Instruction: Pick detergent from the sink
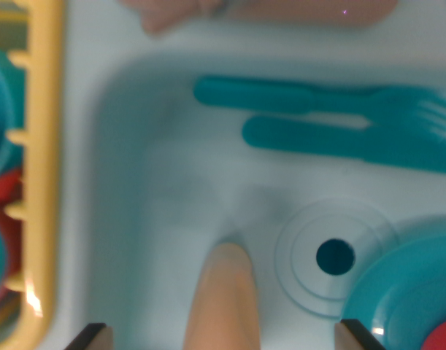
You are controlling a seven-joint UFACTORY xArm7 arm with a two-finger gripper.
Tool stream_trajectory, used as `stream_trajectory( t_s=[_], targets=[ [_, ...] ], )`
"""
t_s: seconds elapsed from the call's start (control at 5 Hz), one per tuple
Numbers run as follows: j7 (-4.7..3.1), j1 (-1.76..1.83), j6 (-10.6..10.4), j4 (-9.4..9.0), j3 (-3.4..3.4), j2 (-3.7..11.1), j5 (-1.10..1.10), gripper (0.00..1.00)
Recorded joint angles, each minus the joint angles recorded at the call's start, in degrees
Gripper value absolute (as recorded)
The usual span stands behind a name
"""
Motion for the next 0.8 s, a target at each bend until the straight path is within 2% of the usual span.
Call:
stream_trajectory(
  t_s=[0.2, 0.4, 0.6, 0.8],
  targets=[
    [0.00, 0.00, 0.00, 0.00, 0.00, 0.00, 0.00, 0.00],
    [-0.49, -0.10, -1.33, -1.46, -0.15, 0.18, 0.01, 0.00],
    [-0.49, -0.10, -1.33, -1.46, -0.15, 0.18, 0.01, 0.00],
    [-0.89, -0.18, -2.40, -2.63, -0.27, 0.33, 0.03, 0.00]
  ],
)
